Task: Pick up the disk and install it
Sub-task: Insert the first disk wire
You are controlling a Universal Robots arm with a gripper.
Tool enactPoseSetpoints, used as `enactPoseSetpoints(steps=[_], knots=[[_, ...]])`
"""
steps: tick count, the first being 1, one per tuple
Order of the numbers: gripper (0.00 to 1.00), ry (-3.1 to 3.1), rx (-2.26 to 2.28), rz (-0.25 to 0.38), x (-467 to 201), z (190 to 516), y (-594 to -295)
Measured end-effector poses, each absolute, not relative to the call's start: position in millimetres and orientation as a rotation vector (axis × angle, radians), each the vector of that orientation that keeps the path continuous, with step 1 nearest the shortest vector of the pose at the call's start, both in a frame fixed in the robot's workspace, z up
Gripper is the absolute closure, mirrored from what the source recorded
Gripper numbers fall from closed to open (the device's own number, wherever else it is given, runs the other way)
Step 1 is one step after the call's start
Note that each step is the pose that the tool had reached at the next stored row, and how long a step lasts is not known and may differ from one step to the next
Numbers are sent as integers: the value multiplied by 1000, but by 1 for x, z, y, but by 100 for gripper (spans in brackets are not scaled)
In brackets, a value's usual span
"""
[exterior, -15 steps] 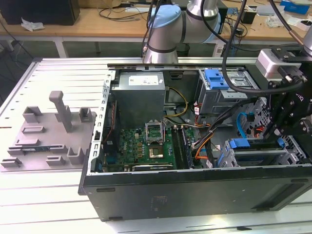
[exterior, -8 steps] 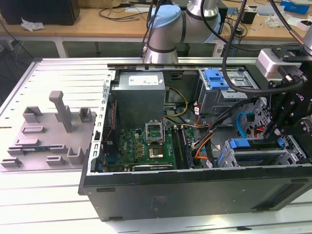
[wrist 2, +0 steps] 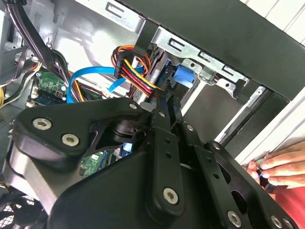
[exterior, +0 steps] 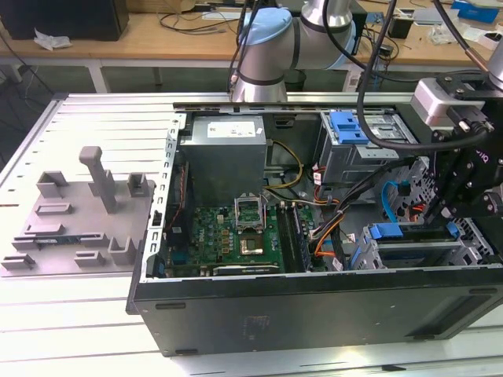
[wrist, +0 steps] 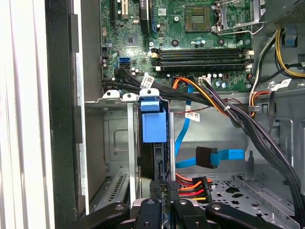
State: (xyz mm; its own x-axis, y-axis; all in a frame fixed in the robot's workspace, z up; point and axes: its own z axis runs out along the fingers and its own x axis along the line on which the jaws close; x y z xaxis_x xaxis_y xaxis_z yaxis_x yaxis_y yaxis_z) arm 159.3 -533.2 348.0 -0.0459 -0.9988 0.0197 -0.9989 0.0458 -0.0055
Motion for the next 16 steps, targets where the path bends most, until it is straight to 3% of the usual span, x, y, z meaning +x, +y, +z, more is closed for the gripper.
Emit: enactPoseSetpoints(steps=[16], knots=[[84,-2264,2162,28,160,345,-532]])
